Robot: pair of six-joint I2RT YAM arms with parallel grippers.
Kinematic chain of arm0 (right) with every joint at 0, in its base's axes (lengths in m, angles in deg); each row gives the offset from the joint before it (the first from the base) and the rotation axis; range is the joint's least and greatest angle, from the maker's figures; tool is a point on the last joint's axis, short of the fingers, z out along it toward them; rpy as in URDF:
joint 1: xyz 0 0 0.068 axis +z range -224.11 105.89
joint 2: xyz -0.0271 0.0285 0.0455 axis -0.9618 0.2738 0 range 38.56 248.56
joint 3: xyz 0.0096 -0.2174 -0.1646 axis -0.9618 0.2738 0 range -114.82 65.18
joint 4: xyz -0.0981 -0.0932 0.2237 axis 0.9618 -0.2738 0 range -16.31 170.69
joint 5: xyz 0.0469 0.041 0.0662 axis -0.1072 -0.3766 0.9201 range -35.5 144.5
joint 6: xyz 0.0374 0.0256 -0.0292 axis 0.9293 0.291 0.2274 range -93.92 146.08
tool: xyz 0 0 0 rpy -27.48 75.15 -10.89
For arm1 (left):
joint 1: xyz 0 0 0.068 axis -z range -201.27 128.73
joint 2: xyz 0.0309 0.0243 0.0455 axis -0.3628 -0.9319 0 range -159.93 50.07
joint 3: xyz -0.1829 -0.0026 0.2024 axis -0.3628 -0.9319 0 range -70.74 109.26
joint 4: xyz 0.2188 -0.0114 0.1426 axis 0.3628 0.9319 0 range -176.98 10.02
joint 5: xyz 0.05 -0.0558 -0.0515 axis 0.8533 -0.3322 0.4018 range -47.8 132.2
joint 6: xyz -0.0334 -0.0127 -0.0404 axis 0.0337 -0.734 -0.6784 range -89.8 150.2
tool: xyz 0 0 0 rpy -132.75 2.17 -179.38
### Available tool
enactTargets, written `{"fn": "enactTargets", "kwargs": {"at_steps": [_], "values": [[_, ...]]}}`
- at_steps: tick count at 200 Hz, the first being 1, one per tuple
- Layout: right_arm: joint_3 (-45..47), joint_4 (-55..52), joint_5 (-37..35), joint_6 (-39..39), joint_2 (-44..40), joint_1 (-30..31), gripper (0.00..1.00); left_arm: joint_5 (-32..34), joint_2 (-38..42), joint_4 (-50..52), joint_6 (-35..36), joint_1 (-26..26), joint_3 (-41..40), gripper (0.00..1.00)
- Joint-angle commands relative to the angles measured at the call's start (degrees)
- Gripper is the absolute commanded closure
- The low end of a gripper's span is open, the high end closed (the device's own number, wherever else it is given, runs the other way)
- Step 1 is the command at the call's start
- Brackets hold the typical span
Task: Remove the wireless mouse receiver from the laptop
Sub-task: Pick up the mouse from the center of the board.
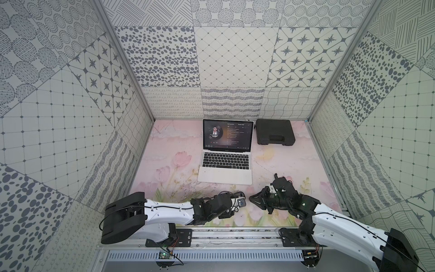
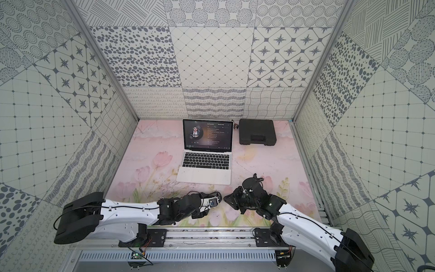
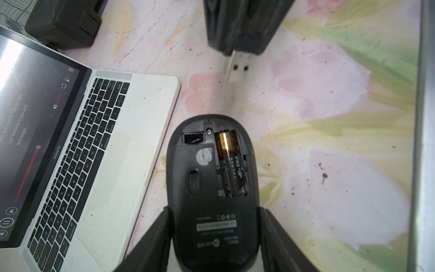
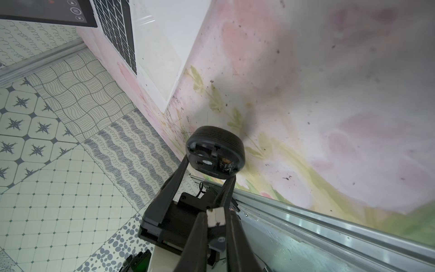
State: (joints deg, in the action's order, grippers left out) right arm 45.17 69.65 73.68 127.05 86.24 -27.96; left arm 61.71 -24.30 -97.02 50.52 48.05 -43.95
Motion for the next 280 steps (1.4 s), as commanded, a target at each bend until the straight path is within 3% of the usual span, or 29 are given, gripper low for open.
{"fn": "enactTargets", "kwargs": {"at_steps": [1, 115, 169, 212, 251, 280], "values": [[0.21, 6.26, -2.14, 3.34, 1.56, 0.08, 0.96, 3.02, -0.73, -5.66, -1.63, 0.88, 0.56, 0.81], [0.82, 7.31, -7.53, 7.13, 5.23, 1.68, 0.97, 9.07, -5.92, 5.23, -6.94, 3.89, 7.48, 0.84], [2.19, 7.27, -8.36, 7.08, 5.31, 1.69, 0.97, 8.83, -9.64, 0.43, -9.31, 4.34, 4.80, 0.84], [2.27, 6.27, -8.04, 7.26, 5.02, 1.74, 0.97, 4.75, -7.96, -3.34, -8.63, 4.43, 2.37, 0.84], [-0.01, 4.01, -7.02, 6.01, 5.49, 1.71, 0.97, -5.28, -2.40, -2.91, -7.31, 4.25, 1.00, 0.85], [-1.72, 2.07, -5.62, 5.29, 6.28, 1.71, 0.97, -11.26, -2.78, 0.21, -6.81, 4.07, 1.85, 0.87]]}}
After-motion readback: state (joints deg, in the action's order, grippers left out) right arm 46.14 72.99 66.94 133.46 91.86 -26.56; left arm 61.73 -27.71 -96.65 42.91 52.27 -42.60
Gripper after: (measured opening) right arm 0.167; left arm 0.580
